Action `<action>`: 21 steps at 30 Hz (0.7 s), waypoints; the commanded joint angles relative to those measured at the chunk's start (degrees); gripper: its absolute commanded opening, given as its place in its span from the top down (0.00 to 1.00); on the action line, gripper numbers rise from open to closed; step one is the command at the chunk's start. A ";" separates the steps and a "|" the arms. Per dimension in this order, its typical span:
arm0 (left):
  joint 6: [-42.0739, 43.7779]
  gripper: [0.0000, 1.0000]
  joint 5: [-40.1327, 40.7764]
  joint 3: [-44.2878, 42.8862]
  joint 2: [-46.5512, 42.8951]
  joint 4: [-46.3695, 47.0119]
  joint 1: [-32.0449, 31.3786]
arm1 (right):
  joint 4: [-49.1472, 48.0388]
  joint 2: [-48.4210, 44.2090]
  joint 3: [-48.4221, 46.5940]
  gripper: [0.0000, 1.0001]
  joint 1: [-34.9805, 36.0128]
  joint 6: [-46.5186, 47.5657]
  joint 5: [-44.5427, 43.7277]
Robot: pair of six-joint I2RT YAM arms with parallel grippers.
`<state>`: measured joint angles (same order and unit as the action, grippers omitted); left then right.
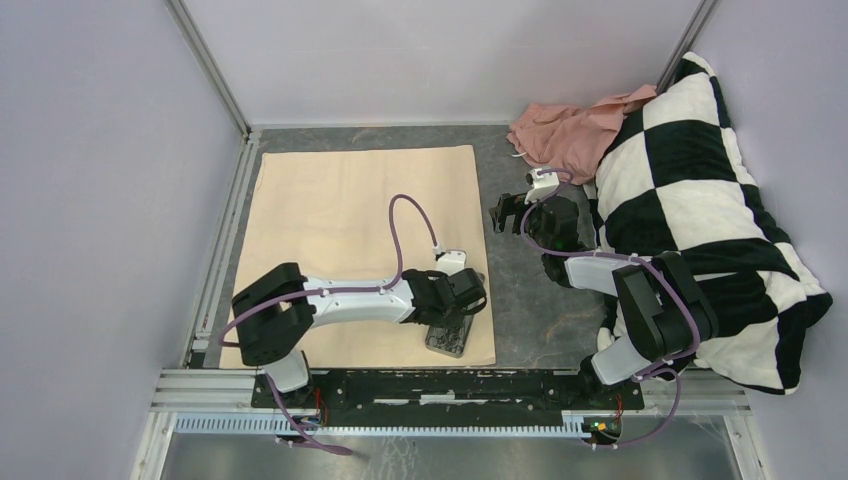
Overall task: Open and lay out the surgical kit
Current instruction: Pick up the medical item from the container.
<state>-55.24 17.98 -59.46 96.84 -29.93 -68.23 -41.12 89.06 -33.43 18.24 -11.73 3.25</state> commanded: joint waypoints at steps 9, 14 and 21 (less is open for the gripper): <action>1.31 0.98 2.88 -0.54 -6.11 -0.88 -0.19 | -1.85 0.15 -1.92 0.03 -0.30 -0.14 0.90; 1.48 0.98 2.30 -0.60 -5.09 -0.78 -0.17 | -1.85 0.11 -1.89 0.03 -0.25 -0.14 0.89; 3.43 0.98 -0.11 -1.91 -2.02 2.02 0.25 | -1.88 0.15 -1.81 0.03 -0.27 -0.14 0.89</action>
<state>-55.09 18.31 -59.48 93.27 -30.72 -68.23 -41.12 89.06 -33.43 18.24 -11.70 3.53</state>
